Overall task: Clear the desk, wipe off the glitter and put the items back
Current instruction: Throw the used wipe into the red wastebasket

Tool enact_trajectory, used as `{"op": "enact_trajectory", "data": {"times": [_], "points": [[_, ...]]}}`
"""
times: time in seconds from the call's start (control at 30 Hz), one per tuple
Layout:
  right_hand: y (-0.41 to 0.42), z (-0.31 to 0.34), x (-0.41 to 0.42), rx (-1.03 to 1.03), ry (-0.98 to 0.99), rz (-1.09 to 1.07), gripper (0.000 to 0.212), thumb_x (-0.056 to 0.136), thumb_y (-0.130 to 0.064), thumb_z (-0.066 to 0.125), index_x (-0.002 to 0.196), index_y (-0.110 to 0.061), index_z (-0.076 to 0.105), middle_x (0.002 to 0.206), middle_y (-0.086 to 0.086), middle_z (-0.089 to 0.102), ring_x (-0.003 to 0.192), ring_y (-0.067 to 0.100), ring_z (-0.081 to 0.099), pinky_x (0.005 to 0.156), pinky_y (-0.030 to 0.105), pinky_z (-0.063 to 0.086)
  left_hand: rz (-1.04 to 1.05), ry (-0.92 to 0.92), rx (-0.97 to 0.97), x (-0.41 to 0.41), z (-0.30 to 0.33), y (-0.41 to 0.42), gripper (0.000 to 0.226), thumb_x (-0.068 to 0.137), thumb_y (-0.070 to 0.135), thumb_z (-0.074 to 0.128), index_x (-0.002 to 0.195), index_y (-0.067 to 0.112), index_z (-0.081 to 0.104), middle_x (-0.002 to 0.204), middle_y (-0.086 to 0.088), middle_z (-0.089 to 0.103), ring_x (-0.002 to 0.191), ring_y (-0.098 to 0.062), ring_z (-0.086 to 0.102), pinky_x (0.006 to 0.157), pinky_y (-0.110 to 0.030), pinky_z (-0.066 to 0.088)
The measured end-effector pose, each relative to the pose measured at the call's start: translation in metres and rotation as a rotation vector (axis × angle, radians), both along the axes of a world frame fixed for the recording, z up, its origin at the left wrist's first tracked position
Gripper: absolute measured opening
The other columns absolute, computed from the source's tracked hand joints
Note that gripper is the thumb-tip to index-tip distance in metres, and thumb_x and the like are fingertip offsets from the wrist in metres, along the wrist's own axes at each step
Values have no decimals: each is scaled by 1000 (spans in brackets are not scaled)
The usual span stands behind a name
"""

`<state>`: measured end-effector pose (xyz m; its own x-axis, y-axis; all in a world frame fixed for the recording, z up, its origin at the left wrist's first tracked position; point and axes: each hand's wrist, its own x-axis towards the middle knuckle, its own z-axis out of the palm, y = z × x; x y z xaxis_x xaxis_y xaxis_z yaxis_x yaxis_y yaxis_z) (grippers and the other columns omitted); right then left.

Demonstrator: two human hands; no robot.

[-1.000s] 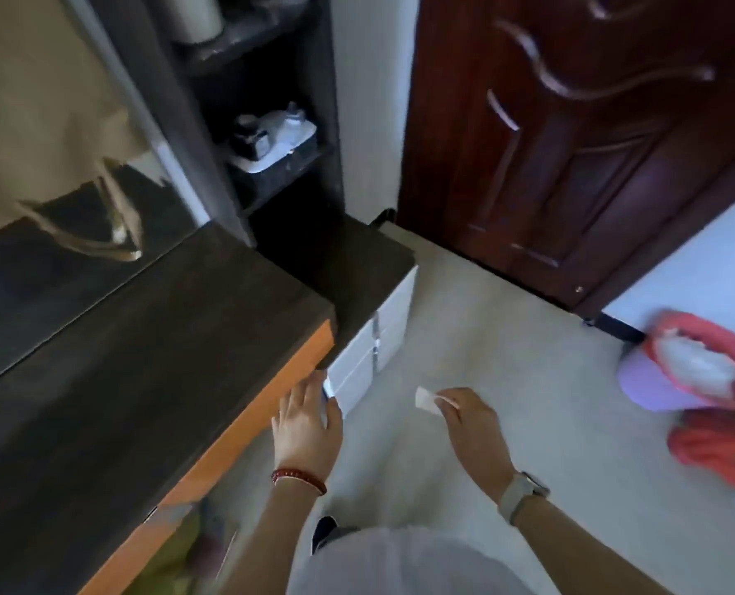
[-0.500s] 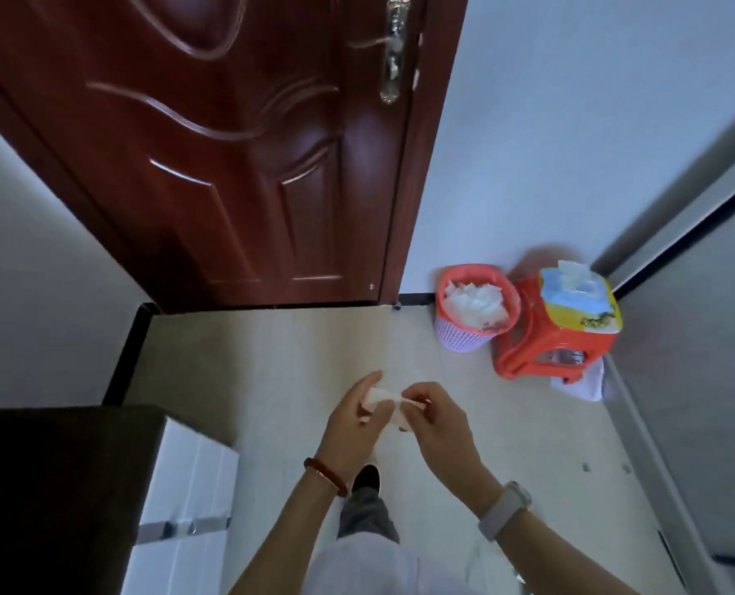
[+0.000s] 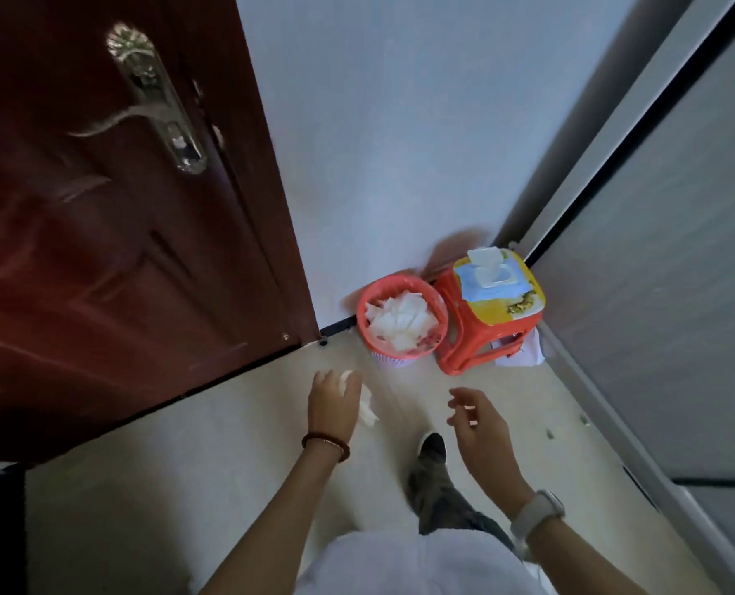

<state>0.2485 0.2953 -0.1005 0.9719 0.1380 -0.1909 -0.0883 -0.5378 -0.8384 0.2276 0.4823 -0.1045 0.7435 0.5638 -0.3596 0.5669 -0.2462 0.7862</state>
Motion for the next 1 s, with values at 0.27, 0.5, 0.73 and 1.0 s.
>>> {"op": "enact_trajectory", "data": {"times": [0.27, 0.5, 0.73, 1.0], "points": [[1, -67, 182, -21, 112, -26, 26, 88, 2, 46, 98, -20, 55, 90, 0, 62, 84, 25, 63, 77, 37, 48, 142, 121, -182, 175, -63, -10, 24, 93, 6, 38, 105, 14, 57, 67, -4, 57, 61, -23, 57, 43, -25, 43], [5, -159, 316, -106, 144, 55, 22, 88, 5, 46, 106, -1, 58, 101, 12, 63, 92, 22, 57, 79, 20, 36, -95, 308, 109, 296, -153, -13, 31, 96, 34, 36, 76, 11, 45, 85, -17, 61, 84, -34, 54, 71, -36, 39], [16, -264, 368, -197, 241, 87, 25, 89, 0, 45, 110, -2, 59, 109, 12, 63, 103, 26, 56, 83, 25, 37, -431, 266, 80, 356, -276, -7, 39, 86, 23, 57, 122, 14, 45, 131, -11, 37, 122, -28, 33, 102, -35, 30], [25, -336, 375, -572, 160, 508, 58, 85, -34, 27, 133, -5, 42, 138, 19, 44, 130, 39, 36, 105, 55, 30, -757, 582, 552, 358, -340, 4, 72, 88, 59, 32, 144, 33, -5, 153, -2, -19, 138, -30, -22, 107, -59, -10]]}}
